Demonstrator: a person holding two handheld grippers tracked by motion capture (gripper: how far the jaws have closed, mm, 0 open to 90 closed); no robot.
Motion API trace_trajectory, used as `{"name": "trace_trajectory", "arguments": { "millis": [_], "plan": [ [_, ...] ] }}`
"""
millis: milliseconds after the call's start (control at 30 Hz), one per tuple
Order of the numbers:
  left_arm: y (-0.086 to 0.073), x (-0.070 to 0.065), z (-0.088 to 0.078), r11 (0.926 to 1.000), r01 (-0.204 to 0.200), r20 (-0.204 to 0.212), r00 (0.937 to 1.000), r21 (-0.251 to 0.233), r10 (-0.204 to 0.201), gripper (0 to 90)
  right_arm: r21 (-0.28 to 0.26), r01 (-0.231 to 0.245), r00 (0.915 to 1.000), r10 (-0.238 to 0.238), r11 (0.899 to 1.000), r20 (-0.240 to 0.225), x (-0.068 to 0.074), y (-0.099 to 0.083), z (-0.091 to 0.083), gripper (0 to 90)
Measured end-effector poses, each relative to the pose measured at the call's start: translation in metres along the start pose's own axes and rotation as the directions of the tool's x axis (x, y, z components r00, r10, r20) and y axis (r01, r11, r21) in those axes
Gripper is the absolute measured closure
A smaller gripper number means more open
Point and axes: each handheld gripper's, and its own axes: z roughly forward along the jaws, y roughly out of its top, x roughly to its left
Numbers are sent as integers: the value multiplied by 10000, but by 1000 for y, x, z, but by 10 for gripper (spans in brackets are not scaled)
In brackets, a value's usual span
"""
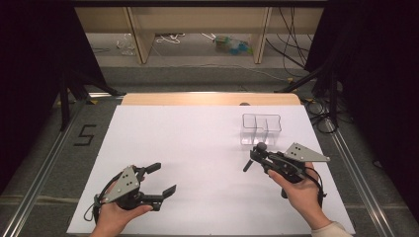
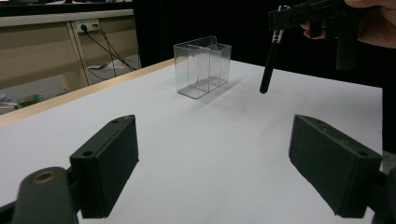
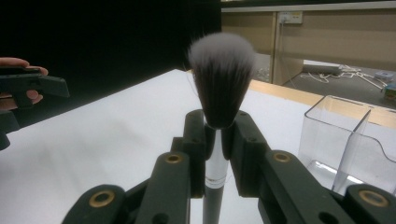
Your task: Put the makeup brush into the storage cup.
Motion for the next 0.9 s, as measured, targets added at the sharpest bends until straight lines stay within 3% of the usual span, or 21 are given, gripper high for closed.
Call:
{"name": "trace_trajectory", "arguments": {
  "millis": [500, 600, 900],
  "plan": [
    [0, 0, 0, 10000, -9, -21, 10000, -12, 9, 160, 174, 5, 10000, -7, 9998, 82, -1, 1, -2, 784],
    [0, 0, 0, 10000, -11, -21, 10000, -20, 11, 161, -30, 23, 9999, -22, 10000, 151, 0, 1, -1, 784],
    [0, 0, 0, 10000, -9, -27, 10000, -13, 9, 160, 8, 22, 9999, -22, 10000, 143, -2, 1, -2, 785]
  ]
}}
